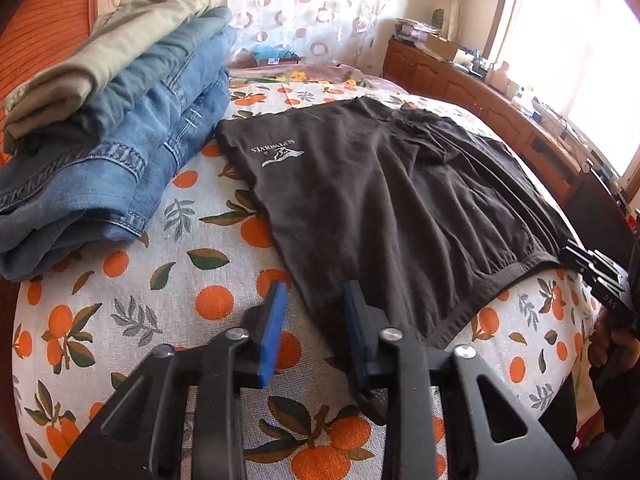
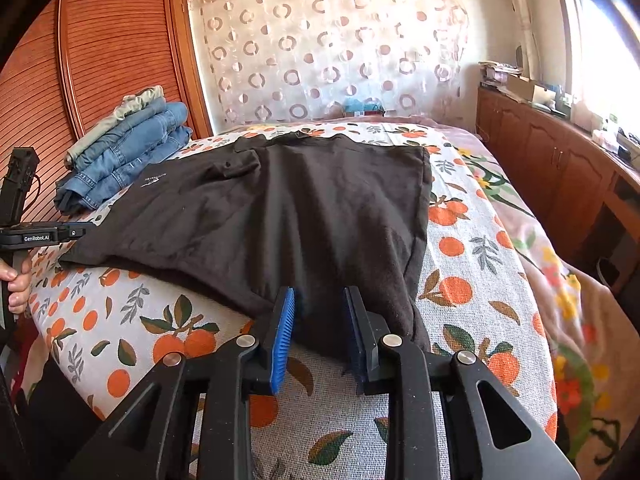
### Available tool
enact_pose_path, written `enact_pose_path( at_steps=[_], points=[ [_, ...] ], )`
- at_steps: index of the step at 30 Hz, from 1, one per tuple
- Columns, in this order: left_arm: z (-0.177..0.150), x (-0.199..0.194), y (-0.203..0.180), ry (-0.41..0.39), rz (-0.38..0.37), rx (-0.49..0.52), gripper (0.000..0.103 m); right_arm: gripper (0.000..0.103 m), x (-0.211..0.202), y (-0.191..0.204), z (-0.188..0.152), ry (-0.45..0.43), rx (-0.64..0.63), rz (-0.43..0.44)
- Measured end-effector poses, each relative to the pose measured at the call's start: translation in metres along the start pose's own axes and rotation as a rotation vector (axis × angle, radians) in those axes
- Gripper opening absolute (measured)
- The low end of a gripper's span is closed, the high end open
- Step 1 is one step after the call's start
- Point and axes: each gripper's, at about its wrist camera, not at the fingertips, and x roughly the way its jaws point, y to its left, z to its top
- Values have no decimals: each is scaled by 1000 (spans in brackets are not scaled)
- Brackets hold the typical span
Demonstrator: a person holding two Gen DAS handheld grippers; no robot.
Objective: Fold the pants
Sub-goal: 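Regrasp the pants edge with the left gripper, tug, and release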
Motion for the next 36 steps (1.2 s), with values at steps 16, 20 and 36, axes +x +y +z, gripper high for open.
enact_pose_path(
  at_steps=[16, 20, 36],
  points=[
    [3, -5, 20, -40, 61, -18, 1, 27, 1, 0, -1, -9, 2, 5],
    [0, -9, 20, -42, 58, -30, 2, 28, 1, -1, 0, -5, 13, 11],
    [-9, -13, -22, -42, -6, 77, 46, 42, -29, -19, 7, -2, 62, -74]
  ],
)
